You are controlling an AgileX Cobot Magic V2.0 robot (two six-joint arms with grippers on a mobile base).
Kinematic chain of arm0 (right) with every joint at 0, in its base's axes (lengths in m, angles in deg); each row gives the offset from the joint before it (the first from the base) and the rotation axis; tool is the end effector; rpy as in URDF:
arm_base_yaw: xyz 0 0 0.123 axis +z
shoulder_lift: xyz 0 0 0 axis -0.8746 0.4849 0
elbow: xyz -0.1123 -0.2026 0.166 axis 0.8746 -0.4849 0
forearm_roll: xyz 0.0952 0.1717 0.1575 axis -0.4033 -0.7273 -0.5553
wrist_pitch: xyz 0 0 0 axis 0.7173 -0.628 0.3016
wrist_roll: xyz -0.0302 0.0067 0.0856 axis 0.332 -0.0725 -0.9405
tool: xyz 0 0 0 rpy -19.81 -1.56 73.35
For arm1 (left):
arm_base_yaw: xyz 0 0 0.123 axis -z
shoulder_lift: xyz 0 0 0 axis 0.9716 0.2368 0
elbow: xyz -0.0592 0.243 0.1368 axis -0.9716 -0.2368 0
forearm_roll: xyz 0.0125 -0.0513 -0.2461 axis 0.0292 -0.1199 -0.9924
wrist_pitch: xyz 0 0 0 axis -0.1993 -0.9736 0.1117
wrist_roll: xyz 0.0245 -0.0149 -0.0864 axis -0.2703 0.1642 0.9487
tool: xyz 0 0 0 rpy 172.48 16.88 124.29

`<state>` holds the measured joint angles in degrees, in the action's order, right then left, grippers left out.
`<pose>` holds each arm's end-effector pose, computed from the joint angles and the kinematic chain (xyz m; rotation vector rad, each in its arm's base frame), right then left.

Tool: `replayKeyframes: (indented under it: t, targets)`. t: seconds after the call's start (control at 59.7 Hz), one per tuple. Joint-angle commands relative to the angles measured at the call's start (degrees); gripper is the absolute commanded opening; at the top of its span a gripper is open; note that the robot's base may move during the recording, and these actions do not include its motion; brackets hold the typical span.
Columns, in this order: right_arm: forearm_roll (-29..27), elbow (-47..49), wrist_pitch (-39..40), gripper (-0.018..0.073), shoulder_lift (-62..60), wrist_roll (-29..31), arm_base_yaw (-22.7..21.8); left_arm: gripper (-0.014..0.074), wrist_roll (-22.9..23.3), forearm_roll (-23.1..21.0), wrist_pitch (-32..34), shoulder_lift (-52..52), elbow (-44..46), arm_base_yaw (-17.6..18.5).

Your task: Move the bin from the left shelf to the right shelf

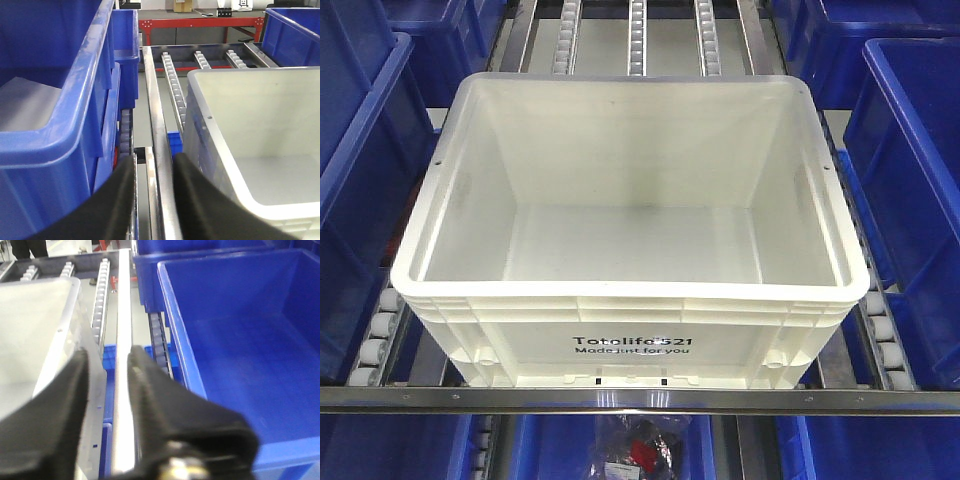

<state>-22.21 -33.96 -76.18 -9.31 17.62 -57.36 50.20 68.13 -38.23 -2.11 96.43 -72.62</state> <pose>0.0794 0.0054 0.3053 0.0326 1.6292 0.1338 0.0706 -0.0024 0.3261 -0.0105 1.7155 -0.0701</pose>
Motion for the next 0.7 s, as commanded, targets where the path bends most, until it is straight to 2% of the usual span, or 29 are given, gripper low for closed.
replayKeyframes:
  t: [0.0,0.117,0.201,0.318,0.469,0.686]
  targets:
    - [0.57,2.04,3.75,0.0379,0.85,1.59,-0.27,0.0349,0.32,-0.15,4.13,0.89,1.9,0.42]
    - [0.51,2.04,3.46,0.0505,0.85,3.29,-0.27,0.0486,0.32,-0.15,4.03,0.89,1.9,0.62]
    - [0.5,2.12,3.07,0.0525,0.85,3.62,-0.12,0.0533,0.32,-0.15,3.62,1.53,1.9,2.18]
    - [0.56,4.18,-0.14,0.0522,2.38,4.21,3.56,0.0541,0.32,-0.15,1.07,4.7,3.39,5.6]
    - [0.1,10.11,-2.8,0.0522,10.61,4.14,9.74,0.0541,0.32,-0.2,-2.31,13.26,9.1,10.29]
    - [-2.79,19.6,-4.37,0.0504,25.99,2.29,10.71,0.0541,0.21,-1.11,-10.97,28.39,20.77,10.82]
